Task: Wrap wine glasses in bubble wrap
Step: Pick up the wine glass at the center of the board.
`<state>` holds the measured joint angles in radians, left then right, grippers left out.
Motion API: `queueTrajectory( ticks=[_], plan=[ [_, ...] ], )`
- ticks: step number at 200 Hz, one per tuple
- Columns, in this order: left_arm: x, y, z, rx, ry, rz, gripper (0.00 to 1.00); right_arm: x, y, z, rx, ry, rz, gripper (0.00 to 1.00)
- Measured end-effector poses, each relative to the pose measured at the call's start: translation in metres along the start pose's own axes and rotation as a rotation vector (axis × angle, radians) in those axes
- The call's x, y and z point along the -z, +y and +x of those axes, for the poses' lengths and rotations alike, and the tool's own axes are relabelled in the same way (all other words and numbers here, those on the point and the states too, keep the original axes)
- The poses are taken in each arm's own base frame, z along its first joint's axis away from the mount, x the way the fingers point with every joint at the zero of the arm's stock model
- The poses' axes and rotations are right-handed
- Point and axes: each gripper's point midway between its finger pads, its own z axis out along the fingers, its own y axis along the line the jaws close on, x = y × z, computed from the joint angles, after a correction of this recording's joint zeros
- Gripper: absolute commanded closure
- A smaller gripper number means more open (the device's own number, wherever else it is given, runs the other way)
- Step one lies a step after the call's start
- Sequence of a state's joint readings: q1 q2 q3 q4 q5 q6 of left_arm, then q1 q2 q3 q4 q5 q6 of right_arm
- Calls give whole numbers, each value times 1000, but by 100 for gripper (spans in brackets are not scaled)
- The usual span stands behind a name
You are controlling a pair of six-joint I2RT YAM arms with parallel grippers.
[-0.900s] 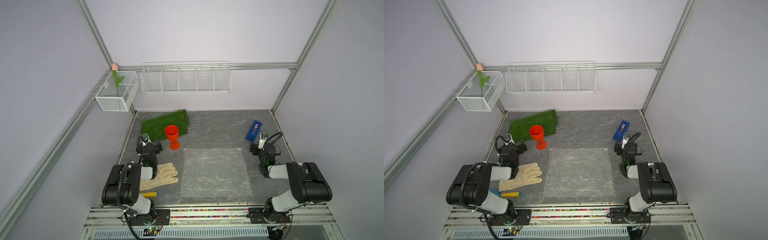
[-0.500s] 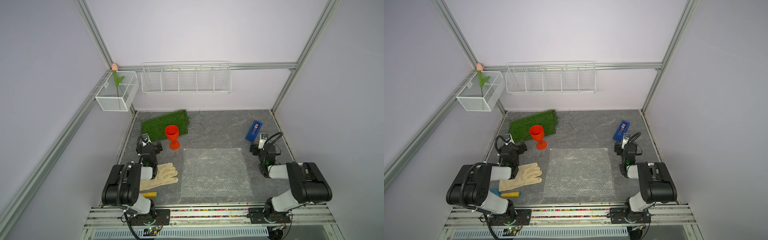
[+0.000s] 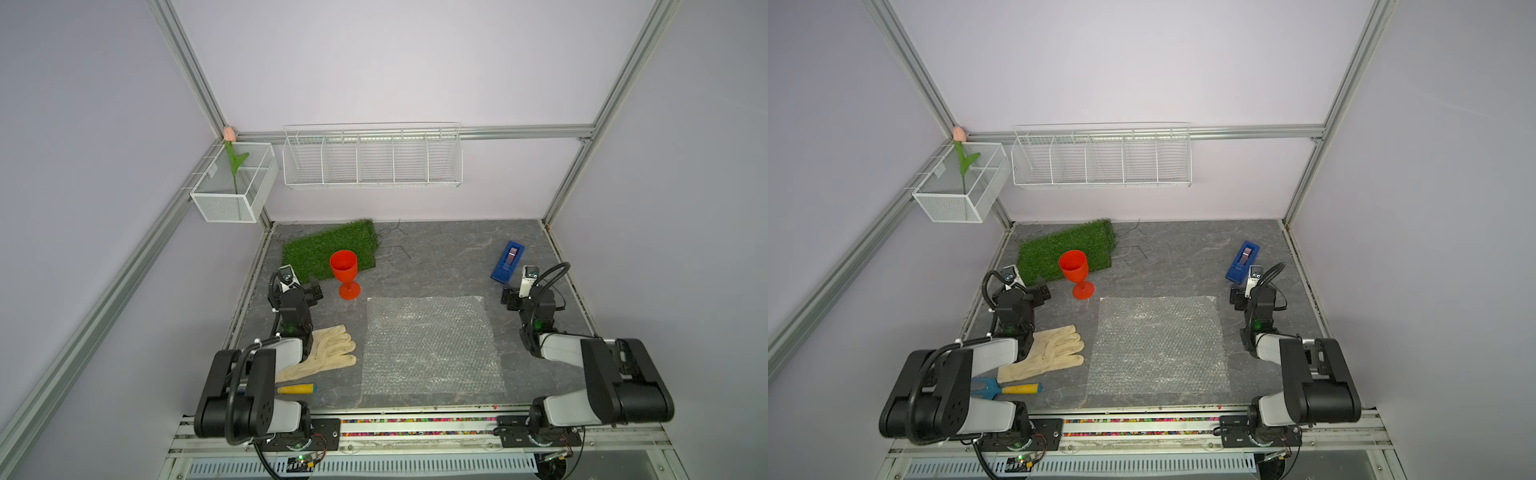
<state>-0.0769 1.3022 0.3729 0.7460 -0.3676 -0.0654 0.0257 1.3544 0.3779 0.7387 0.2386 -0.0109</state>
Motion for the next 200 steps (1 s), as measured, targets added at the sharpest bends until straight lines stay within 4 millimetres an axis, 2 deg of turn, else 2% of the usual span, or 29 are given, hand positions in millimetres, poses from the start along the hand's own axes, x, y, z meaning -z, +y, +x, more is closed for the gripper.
queueTrajectory(
  ticks=[24, 38, 47, 59, 76, 93, 109, 136, 169, 200],
  plan=[
    [15, -9, -53, 77, -44, 32, 0, 20, -1, -52, -71, -80, -19, 11],
    [28, -25, -86, 118, -90, 100, 0, 34, 2, -84, -150, -127, -56, 11],
    [39, -38, -97, 130, -107, 158, 0, 43, 7, -101, -206, -137, -101, 11],
    [54, -57, -101, 136, -105, 238, 0, 56, 17, -120, -266, -142, -180, 11],
    [73, -85, -95, 116, -73, 340, 0, 76, 38, -142, -340, -128, -331, 11],
    [90, -113, -82, 81, -27, 435, 0, 93, 63, -151, -385, -92, -476, 11],
    [95, -125, -69, 56, 12, 481, 0, 107, 88, -145, -395, -29, -591, 11],
    [85, -133, -36, 16, 108, 485, 0, 128, 124, -123, -367, 90, -715, 11],
    [75, -143, -2, -33, 201, 497, 0, 146, 138, -115, -340, 114, -771, 11],
    [59, -141, 27, -87, 268, 444, 0, 156, 138, -114, -329, 100, -786, 11]
  ],
)
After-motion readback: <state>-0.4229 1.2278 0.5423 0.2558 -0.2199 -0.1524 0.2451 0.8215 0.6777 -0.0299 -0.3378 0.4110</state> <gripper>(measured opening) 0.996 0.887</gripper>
